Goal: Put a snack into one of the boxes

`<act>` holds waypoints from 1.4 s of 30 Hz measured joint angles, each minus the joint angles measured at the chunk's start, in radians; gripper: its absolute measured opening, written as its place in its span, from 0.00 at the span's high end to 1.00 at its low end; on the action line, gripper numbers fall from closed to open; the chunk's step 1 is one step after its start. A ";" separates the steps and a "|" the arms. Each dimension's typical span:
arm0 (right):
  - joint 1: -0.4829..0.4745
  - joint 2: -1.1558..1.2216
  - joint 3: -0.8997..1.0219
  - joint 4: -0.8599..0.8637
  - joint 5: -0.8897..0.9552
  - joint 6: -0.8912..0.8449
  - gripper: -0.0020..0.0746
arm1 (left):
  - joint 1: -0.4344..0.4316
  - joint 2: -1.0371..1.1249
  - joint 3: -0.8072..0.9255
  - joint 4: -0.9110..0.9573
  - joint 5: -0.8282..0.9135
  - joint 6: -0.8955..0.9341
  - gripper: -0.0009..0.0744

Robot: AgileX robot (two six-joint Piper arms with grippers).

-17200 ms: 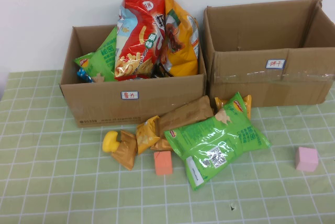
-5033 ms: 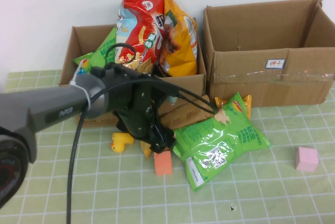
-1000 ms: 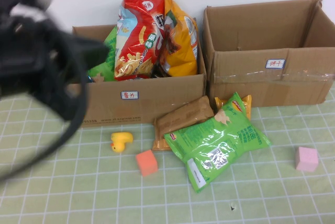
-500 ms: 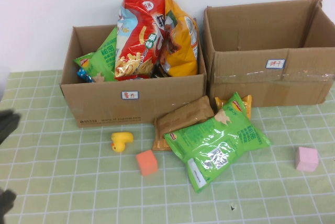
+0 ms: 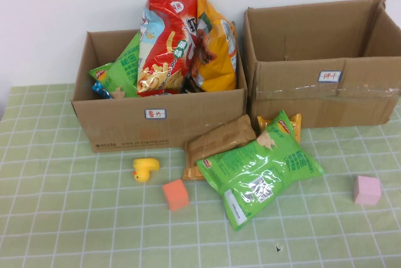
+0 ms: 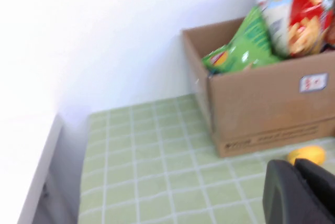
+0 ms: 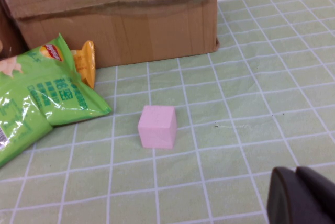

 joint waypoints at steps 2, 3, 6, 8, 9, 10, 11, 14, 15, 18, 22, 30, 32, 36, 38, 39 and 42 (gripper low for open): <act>0.000 0.000 0.000 0.000 0.000 0.000 0.98 | 0.022 -0.068 0.057 -0.002 -0.004 0.000 0.99; 0.000 0.000 0.000 0.000 0.000 0.000 0.98 | 0.028 -0.091 0.085 -0.004 -0.007 -0.002 0.99; 0.000 0.000 0.000 0.000 0.000 0.000 0.98 | 0.040 -0.107 0.152 -0.009 -0.014 -0.032 0.99; 0.000 0.000 0.000 0.000 0.000 0.000 0.98 | 0.040 -0.107 0.182 -0.010 -0.016 -0.049 0.99; 0.000 0.000 0.000 0.000 0.000 0.000 0.98 | 0.042 -0.107 0.195 -0.010 -0.016 -0.056 0.99; 0.000 0.000 0.000 0.000 0.000 0.000 0.98 | 0.042 -0.107 0.203 -0.010 -0.016 -0.063 0.99; 0.000 0.000 0.000 0.000 0.000 0.000 0.98 | 0.042 -0.107 0.207 -0.010 -0.013 -0.063 0.99; 0.000 0.000 0.000 0.000 0.000 0.000 0.98 | 0.042 -0.109 0.207 -0.010 -0.001 -0.063 0.99; 0.000 0.000 0.000 0.000 0.000 0.000 0.98 | 0.042 -0.110 0.207 -0.010 0.017 -0.056 0.99; 0.000 0.000 0.000 0.000 0.000 0.000 0.98 | 0.042 -0.110 0.207 -0.010 0.055 -0.021 0.99; 0.000 0.000 0.000 0.000 0.000 0.000 0.98 | 0.042 -0.111 0.205 -0.010 0.067 -0.002 0.99; 0.000 0.000 0.000 0.000 0.000 0.000 0.98 | 0.042 -0.111 0.205 -0.010 0.067 -0.004 0.99; 0.000 0.000 0.000 0.000 0.000 0.000 0.98 | 0.042 -0.111 0.205 -0.010 0.067 -0.004 0.99; 0.000 0.000 0.000 0.000 0.000 0.000 0.98 | 0.042 -0.111 0.205 -0.010 0.067 -0.007 0.99; 0.000 0.000 0.000 0.000 0.000 0.000 0.98 | 0.042 -0.111 0.205 -0.010 0.067 -0.007 0.99; 0.000 0.000 0.000 0.000 0.000 0.000 0.98 | 0.042 -0.111 0.205 -0.010 0.067 -0.007 0.99; 0.000 0.000 0.000 0.000 0.000 0.000 0.98 | 0.042 -0.111 0.205 -0.010 0.067 -0.007 0.99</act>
